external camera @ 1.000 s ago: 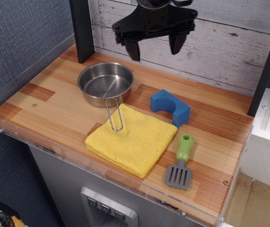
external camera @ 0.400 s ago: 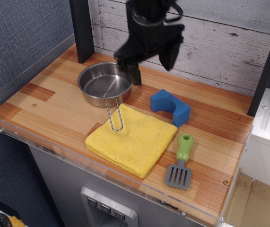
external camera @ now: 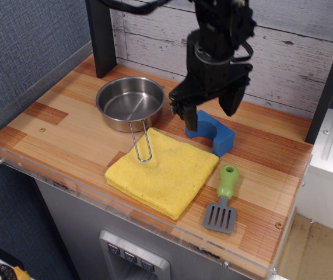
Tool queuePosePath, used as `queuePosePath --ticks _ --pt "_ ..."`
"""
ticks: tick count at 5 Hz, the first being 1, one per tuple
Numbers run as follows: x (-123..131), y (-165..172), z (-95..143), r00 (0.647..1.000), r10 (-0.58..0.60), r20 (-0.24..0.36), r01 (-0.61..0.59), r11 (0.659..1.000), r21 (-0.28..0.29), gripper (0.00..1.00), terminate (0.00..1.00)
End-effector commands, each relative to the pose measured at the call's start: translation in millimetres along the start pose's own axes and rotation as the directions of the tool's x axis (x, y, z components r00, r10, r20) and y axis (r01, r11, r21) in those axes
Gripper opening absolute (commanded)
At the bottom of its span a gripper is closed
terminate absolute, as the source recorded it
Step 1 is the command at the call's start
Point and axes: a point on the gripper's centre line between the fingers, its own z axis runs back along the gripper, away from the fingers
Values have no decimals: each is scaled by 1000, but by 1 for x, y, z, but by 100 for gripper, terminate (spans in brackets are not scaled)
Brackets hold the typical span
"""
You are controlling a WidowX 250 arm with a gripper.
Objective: Move the block to the left of the yellow cloth
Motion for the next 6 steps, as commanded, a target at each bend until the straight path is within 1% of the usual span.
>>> queuePosePath --ticks 1,2,3,5,6 --pt "-7 -6 -16 1000 -26 -4 26 1000 9 100 0" --pt "-5 -9 -27 1000 -29 -5 29 1000 10 100 0" --pt "-4 -10 -32 999 -36 9 36 999 1 0 0" --pt "-8 -11 -33 996 -89 12 89 996 -17 0 0" --pt "-7 -13 -25 983 -182 13 183 982 -47 0 0"
